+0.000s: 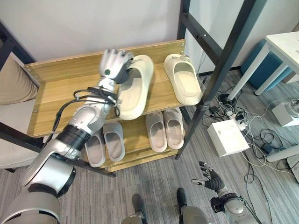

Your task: Arrange the slippers neatly on the shoe rack.

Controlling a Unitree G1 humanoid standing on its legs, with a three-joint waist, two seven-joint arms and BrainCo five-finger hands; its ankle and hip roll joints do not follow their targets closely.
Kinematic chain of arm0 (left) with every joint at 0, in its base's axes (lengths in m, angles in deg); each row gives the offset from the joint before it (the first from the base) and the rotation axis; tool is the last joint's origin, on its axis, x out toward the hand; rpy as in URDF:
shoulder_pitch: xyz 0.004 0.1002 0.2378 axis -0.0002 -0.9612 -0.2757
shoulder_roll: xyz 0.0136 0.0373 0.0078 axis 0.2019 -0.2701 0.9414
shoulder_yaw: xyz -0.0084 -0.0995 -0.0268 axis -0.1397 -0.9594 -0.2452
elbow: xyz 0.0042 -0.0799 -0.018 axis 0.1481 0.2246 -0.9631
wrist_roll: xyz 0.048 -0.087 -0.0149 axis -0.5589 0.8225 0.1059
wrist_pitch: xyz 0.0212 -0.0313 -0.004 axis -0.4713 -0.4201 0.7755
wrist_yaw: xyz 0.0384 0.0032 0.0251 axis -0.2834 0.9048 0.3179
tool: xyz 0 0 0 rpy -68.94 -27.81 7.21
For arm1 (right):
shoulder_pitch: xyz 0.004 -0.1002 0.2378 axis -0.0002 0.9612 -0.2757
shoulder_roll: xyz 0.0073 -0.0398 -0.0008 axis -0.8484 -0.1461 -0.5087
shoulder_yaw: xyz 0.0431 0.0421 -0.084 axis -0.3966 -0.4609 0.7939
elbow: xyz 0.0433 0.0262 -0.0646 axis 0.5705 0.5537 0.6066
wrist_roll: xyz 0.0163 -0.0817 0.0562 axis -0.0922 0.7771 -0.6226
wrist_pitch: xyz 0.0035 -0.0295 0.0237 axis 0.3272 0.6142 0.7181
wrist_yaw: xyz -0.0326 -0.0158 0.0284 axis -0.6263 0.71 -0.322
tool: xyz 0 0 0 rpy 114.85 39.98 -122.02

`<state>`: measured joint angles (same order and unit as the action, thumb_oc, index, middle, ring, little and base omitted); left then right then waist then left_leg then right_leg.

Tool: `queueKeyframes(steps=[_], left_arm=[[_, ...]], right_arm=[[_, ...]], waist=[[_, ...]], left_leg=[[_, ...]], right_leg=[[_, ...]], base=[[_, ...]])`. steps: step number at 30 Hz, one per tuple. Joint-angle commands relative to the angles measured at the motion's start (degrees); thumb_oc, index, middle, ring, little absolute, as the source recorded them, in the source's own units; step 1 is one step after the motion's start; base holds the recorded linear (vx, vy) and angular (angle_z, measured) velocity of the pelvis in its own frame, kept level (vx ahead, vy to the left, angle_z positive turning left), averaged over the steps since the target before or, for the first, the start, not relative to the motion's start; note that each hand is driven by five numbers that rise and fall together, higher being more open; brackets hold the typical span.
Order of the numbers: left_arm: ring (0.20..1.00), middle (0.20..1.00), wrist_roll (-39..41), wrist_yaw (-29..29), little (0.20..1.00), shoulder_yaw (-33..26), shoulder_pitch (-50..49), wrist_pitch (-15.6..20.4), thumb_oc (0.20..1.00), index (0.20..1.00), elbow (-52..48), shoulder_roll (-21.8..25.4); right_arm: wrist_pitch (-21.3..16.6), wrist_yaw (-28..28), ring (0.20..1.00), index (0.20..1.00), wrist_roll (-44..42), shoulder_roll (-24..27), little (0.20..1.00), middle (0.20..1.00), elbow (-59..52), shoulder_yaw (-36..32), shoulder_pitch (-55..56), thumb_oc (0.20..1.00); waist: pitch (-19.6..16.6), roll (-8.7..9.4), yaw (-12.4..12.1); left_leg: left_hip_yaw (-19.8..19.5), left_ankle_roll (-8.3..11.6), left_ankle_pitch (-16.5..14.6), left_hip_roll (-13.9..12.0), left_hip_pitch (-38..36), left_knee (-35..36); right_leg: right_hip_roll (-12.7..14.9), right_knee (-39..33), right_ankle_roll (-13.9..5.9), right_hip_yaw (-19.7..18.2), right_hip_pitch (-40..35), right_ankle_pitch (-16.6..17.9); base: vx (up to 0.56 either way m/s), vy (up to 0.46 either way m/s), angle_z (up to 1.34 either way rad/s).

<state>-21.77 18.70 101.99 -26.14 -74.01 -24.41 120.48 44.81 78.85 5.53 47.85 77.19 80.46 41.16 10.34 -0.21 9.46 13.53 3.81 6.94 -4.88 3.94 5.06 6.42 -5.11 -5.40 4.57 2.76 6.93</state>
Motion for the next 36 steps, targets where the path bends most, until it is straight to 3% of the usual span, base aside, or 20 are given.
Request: queueKeyframes(steps=[1,4,10,11,12,13,18,21,26,28,31,33,36], left_arm=[[0.2,0.2,0.5,0.4,0.2,-0.8,11.4,-2.1,0.2,0.2,8.0,-0.1],[0.2,0.2,0.3,-1.2,0.2,3.2,16.6,-3.6,0.2,0.2,17.0,-4.0],[0.2,0.2,-0.4,-2.5,0.2,5.4,18.6,-4.1,0.2,0.2,21.7,-7.5],[0.297,0.297,-0.7,-2.7,0.297,5.5,18.4,-4.1,0.297,0.297,21.6,-7.8],[0.799,0.799,-0.5,-2.9,0.799,5.9,18.6,-3.9,0.799,0.799,21.6,-8.1],[1.0,1.0,-0.2,-2.9,1.0,5.9,18.8,-3.8,1.0,1.0,22.0,-8.5],[1.0,1.0,2.3,-3.0,1.0,3.2,16.4,-2.7,1.0,1.0,16.4,-9.2],[1.0,1.0,8.0,-1.7,1.0,-2.5,11.0,-1.1,1.0,1.0,8.1,-10.3],[1.0,1.0,16.8,0.0,1.0,-8.0,2.6,4.0,1.0,1.0,-4.6,-12.2],[1.0,1.0,25.3,-0.4,1.0,-10.2,-1.5,7.6,1.0,1.0,-9.2,-13.8],[1.0,1.0,47.3,-4.7,1.0,-12.5,-11.5,13.2,1.0,1.0,-17.1,-17.7],[1.0,1.0,51.5,-5.8,1.0,-12.2,-12.9,13.9,1.0,1.0,-17.9,-18.1],[1.0,1.0,66.8,-11.4,1.0,-10.3,-18.7,13.6,1.0,1.0,-19.7,-17.9]], right_arm=[[-0.7,-0.4,1.0,1.0,-1.2,2.0,1.0,1.0,-3.5,-0.3,-1.7,1.0],[-0.5,-0.4,1.0,1.0,-0.9,3.5,1.0,1.0,-4.2,0.4,-2.9,1.0],[-0.7,-0.6,1.0,1.0,-1.4,3.8,1.0,1.0,-3.8,0.5,-2.8,1.0],[-0.7,-0.5,1.0,1.0,-1.5,3.7,1.0,1.0,-3.7,0.5,-2.6,1.0],[-0.7,-0.5,1.0,1.0,-1.5,3.7,1.0,1.0,-3.5,0.6,-2.5,1.0],[-0.8,-0.6,1.0,1.0,-1.8,3.6,1.0,1.0,-3.1,0.6,-2.5,1.0],[-0.4,-0.4,1.0,1.0,-1.8,2.4,1.0,1.0,-1.9,0.5,-2.2,1.0],[0.0,-0.6,1.0,1.0,-1.8,0.9,1.0,1.0,-0.7,0.4,-2.8,1.0],[0.7,-0.7,1.0,1.0,-1.6,-1.3,1.0,1.0,0.6,1.2,-4.5,1.0],[1.0,-1.0,1.0,1.0,-1.6,-2.2,1.0,1.0,1.1,1.3,-5.4,1.0],[2.0,-1.2,1.0,1.0,-2.0,-3.7,1.0,1.0,1.6,1.8,-6.2,1.0],[2.1,-1.1,1.0,1.0,-2.0,-3.8,1.0,1.0,1.6,2.0,-6.3,1.0],[3.0,-0.6,1.0,1.0,-1.9,-4.1,1.0,1.0,1.8,2.7,-6.1,1.0]], waist=[[-0.2,-1.67,0.2],[0.3,-2.63,1.7],[0.2,-3.04,2.3],[0.1,-3.07,2.2],[0.0,-3.11,2.2],[-0.1,-3.07,2.1],[-0.7,-2.79,1.0],[-1.1,-2.61,0.0],[-1.7,-2.18,-1.9],[-1.9,-1.98,-2.6],[-2.4,-1.81,-4.1],[-2.4,-1.78,-4.3],[-3.1,-1.57,-5.3]], left_leg=[[-0.4,0.98,-8.4,0.1,-6.1,-0.1],[0.8,1.06,-8.2,-0.1,-6.3,-0.1],[0.9,1.17,-8.1,-0.4,-6.5,-0.1],[0.8,1.2,-8.1,-0.4,-6.5,-0.1],[0.6,1.22,-8.0,-0.4,-6.6,-0.1],[0.4,1.26,-8.0,-0.5,-6.6,-0.1],[-0.8,1.21,-8.1,-0.3,-6.8,-0.1],[-1.7,1.07,-8.0,-0.2,-6.7,-0.1],[-3.2,0.96,-7.8,0.0,-6.8,-0.1],[-3.7,0.88,-7.6,0.0,-6.7,-0.1],[-4.3,0.71,-7.0,0.0,-6.4,-0.1],[-4.4,0.71,-6.9,0.0,-6.3,-0.1],[-5.2,0.76,-6.2,0.0,-5.6,-0.1]], right_leg=[[2.6,0.5,-5.28,0.7,-2.3,-4.8],[2.4,0.5,-5.2,-0.3,-1.6,-4.6],[2.1,0.6,-4.92,-0.3,-1.7,-4.9],[2.0,0.6,-4.86,-0.2,-1.9,-5.0],[2.0,0.6,-4.8,0.0,-2.1,-5.1],[2.0,0.6,-4.75,0.2,-2.3,-5.2],[2.0,0.5,-4.44,1.4,-3.5,-5.6],[2.0,0.3,-4.17,2.2,-4.4,-5.9],[1.9,0.3,-3.84,3.7,-5.4,-6.0],[1.9,0.2,-3.7,4.0,-5.7,-5.9],[1.9,0.1,-3.51,4.6,-5.8,-5.6],[1.9,0.1,-3.5,4.7,-5.8,-5.5],[1.9,0.1,-3.52,5.6,-5.5,-5.1]], base=[[-0.02,-0.061,-0.11],[-0.02,-0.045,-0.18],[0.0,-0.033,0.0],[0.01,-0.044,0.02],[0.0,0.0,0.0],[0.0,0.0,0.0],[0.01,-0.015,0.04],[0.01,-0.009,0.18],[0.0,0.003,0.2],[-0.01,0.006,0.09],[-0.03,0.006,0.19],[-0.02,0.003,0.05],[-0.02,-0.004,0.11]])
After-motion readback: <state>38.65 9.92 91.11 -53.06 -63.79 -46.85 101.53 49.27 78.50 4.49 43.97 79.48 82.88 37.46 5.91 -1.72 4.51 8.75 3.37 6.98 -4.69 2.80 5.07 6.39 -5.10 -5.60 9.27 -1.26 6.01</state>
